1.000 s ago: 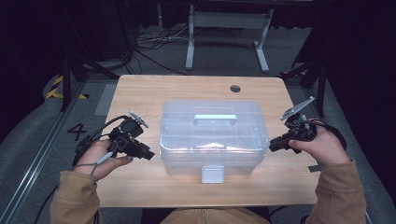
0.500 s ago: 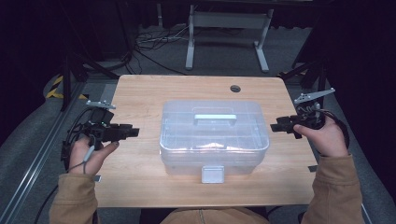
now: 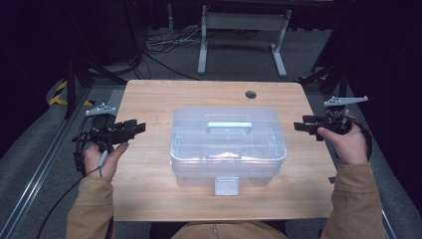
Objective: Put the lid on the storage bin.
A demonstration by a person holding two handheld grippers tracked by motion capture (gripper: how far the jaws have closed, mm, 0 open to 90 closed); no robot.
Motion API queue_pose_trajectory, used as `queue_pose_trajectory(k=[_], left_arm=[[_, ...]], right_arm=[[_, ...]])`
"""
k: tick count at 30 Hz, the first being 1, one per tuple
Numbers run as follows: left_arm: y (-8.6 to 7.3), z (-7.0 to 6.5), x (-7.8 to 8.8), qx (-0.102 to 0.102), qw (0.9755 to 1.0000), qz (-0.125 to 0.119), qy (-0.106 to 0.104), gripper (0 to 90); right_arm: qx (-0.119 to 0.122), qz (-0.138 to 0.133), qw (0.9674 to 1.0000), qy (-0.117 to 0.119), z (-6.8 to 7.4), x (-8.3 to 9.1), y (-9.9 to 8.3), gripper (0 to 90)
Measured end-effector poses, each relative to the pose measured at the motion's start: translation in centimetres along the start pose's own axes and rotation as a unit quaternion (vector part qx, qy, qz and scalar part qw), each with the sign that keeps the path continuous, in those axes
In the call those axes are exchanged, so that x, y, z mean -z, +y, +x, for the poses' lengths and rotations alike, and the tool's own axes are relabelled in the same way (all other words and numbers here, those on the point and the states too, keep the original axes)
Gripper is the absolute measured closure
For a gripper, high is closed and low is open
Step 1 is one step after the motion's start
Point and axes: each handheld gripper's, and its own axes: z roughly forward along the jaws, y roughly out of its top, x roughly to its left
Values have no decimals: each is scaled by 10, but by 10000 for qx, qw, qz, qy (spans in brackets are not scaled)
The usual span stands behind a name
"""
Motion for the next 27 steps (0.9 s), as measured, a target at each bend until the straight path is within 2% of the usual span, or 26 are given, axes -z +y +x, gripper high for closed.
queue_pose_trajectory(k=[1,4,7,10,13,17,18,23,27], left_arm=[[-1,0,-3,-71,10000,-24,-6,556],[-6,2,-12,-516,9985,-191,31,555],[-9,2,-21,-727,9970,-255,118,554],[-12,5,-27,-669,9972,-300,141,556],[-14,7,-34,-675,9972,-261,188,558],[-17,9,-42,-825,9959,-125,356,557],[-18,9,-44,-797,9961,-78,368,553],[-22,11,-51,-998,9932,24,602,543],[-25,14,-56,-1024,9928,51,624,532]], right_arm=[[0,0,10000,0,0,0,0,433],[44,-54,9999,-89,-7,-6,-5,423],[72,-92,9998,-182,-14,-13,-9,408],[120,16,9995,-301,-21,-22,-15,402],[98,-22,9993,-351,-26,-28,-20,394],[121,-84,9991,-397,-31,-33,-23,380],[112,-97,9991,-402,-32,-35,-24,377],[8,-45,9988,-487,-40,-42,-31,376],[-51,-22,9985,-549,-45,-47,-37,376]])
